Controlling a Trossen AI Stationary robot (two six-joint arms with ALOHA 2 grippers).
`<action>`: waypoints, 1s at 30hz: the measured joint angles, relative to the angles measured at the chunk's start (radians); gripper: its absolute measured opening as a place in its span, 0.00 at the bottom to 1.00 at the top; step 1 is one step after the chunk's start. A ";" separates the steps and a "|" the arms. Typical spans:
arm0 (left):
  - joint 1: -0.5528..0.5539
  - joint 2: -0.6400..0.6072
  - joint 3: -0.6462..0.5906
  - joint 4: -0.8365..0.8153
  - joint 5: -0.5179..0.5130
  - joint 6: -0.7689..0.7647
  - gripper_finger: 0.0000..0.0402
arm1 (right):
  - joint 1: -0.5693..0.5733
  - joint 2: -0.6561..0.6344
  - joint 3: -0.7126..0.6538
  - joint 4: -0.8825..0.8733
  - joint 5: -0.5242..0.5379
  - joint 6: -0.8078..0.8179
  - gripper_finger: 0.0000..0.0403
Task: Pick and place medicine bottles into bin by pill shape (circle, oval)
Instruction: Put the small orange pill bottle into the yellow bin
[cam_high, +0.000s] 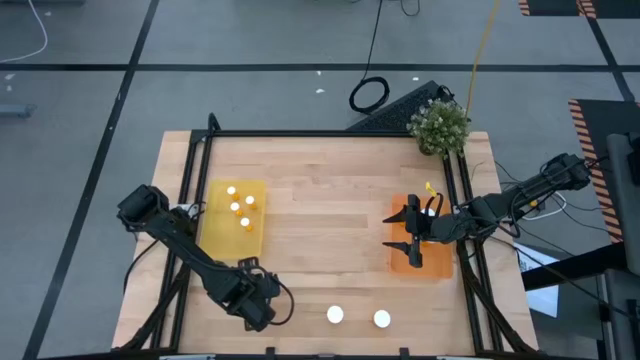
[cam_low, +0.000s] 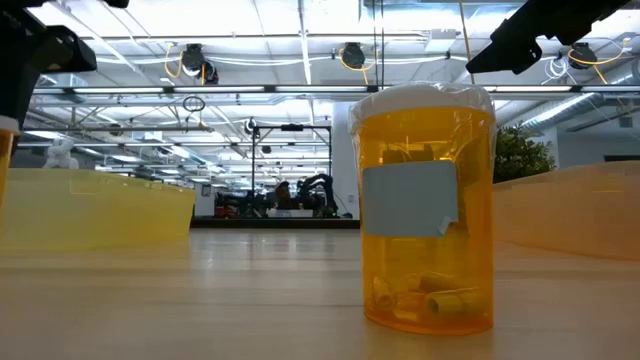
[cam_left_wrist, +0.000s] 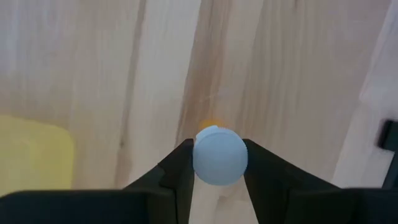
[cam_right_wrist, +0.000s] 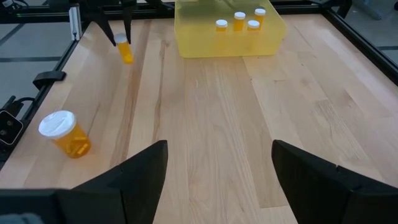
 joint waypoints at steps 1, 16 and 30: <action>0.000 0.000 0.010 -0.023 0.000 0.000 0.32 | 0.000 0.000 0.000 0.000 0.000 0.000 0.70; 0.016 -0.034 0.182 -0.363 -0.050 0.054 0.32 | 0.000 0.000 0.000 0.000 0.000 0.003 0.70; 0.040 -0.259 0.182 -0.554 -0.160 0.045 0.33 | 0.000 0.000 0.000 0.000 0.000 0.003 0.70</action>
